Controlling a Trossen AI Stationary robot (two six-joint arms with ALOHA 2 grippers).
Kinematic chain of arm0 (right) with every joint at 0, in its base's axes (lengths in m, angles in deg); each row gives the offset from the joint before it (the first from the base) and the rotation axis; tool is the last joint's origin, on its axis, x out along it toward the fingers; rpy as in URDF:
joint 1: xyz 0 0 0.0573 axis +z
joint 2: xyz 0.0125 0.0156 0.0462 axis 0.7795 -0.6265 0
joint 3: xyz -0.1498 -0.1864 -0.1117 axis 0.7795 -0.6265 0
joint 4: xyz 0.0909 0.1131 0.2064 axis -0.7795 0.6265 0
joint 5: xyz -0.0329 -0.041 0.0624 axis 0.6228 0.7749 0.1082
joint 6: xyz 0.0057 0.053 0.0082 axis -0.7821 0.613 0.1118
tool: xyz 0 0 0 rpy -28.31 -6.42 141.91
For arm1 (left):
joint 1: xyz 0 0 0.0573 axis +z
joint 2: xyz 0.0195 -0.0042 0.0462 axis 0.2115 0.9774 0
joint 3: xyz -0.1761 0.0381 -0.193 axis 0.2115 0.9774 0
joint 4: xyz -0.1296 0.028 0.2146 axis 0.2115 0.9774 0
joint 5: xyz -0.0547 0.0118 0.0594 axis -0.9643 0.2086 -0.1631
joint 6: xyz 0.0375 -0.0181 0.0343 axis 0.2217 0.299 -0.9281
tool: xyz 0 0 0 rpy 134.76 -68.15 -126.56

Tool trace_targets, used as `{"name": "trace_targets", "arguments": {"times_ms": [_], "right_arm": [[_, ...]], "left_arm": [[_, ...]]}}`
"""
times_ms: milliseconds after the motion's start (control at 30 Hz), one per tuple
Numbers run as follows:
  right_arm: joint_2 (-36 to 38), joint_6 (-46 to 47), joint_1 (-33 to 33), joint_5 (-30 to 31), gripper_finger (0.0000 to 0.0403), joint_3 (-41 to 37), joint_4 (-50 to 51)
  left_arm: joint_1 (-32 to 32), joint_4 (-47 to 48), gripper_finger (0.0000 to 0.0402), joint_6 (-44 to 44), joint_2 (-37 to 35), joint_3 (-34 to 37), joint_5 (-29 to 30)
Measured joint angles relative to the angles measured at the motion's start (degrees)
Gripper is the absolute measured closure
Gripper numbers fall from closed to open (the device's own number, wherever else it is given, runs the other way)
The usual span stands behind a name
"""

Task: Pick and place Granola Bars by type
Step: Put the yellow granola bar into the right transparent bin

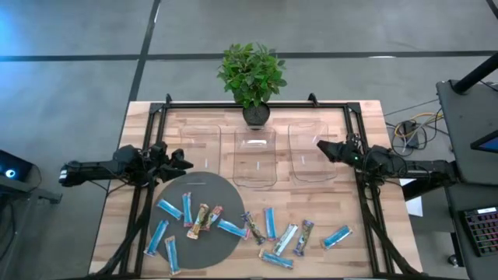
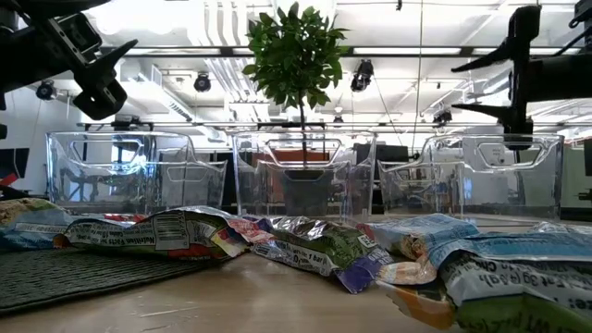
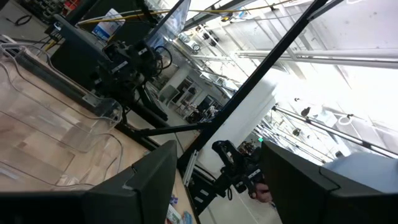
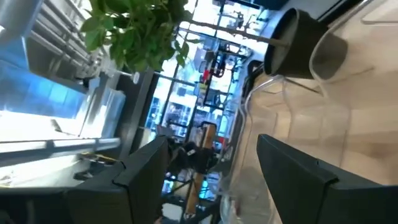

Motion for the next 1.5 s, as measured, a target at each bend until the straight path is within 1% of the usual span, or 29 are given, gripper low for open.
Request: {"name": "trace_targets", "arguments": {"times_ms": [67, 100, 167, 233, 267, 333, 400, 467, 567, 700, 733, 833, 967, 1133, 1233, 1300, 1400, 1500], "right_arm": [[-1.6, 0.0, 0.0, 0.1, 0.0165, 0.0, -2.9], [-2.5, -0.2, 0.0, 0.2, 0.0165, 0.0, -6.0], [-4.8, -2.8, 0.0, 0.2, 0.0165, 0.1, -15.6], [-7.9, -7.5, 0.2, 0.4, 0.0165, 2.4, -22.7], [-9.5, -9.9, 0.3, 0.6, 0.0165, 4.5, -23.5], [-13.0, -14.5, 0.7, 0.0, 0.0165, 10.0, -21.1], [-17.3, -21.0, 0.9, -2.5, 0.0166, 15.9, -15.2], [-22.0, -25.3, 0.9, -5.4, 0.0169, 22.1, -6.0], [-29.0, -23.7, 0.9, -9.8, 0.0179, 32.2, 12.1], [-38.2, -22.5, 2.3, -20.1, 0.0186, 45.1, 35.9], [-40.5, -22.5, 3.5, -21.2, 0.0186, 47.9, 41.5], [-47.5, -22.4, 9.0, -21.3, 0.0186, 55.3, 56.1], [-56.1, -19.7, 19.2, -21.0, 0.0186, 62.9, 72.0], [-65.8, -15.4, 34.6, -16.4, 0.0186, 68.4, 82.5], [-71.4, -14.3, 41.6, -15.7, 0.0186, 69.3, 86.1], [-74.6, -13.5, 44.6, -16.4, 0.0184, 69.4, 87.5], [-78.7, -13.2, 47.8, -19.8, 0.0172, 69.3, 87.4], [-82.8, -16.0, 49.8, -23.5, 0.0155, 69.2, 86.4]], "left_arm": [[0.0, 0.0, 0.0186, 0.0, 0.0, 0.0, 0.0], [0.0, 0.0, 0.0186, 0.0, 0.0, 0.0, 0.0], [0.0, 0.0, 0.0186, 0.0, 0.0, 0.0, 0.0], [0.0, 0.0, 0.0186, 0.0, 0.0, 0.0, 0.0], [0.0, 0.0, 0.0186, 0.0, 0.0, 0.0, 0.0], [0.0, 0.0, 0.0186, 0.0, 0.0, 0.0, 0.0], [0.0, 0.0, 0.0186, 0.0, 0.0, 0.0, 0.0], [-0.1, 0.0, 0.0186, 0.0, 0.0, 0.0, 0.0], [-0.1, 0.0, 0.0186, 0.0, 0.0, 0.0, 0.0], [-0.1, 0.0, 0.0186, 0.0, 0.0, 0.0, 0.0], [-0.1, 0.1, 0.0186, 0.0, 0.0, 0.0, 0.0], [-0.1, 0.1, 0.0186, 0.0, 0.0, 0.0, 0.0], [0.0, 0.1, 0.0186, 0.0, 0.0, 0.0, 0.0], [0.0, 0.2, 0.0186, 0.0, 0.0, 0.0, 0.0], [0.0, 0.2, 0.0186, 0.0, 0.0, 0.0, 0.0], [0.0, 0.2, 0.0186, 0.0, 0.0, 0.0, 0.0], [0.0, 0.2, 0.0186, 0.0, 0.0, 0.0, 0.0], [0.0, 0.2, 0.0186, 0.0, 0.0, 0.0, 0.0]]}}
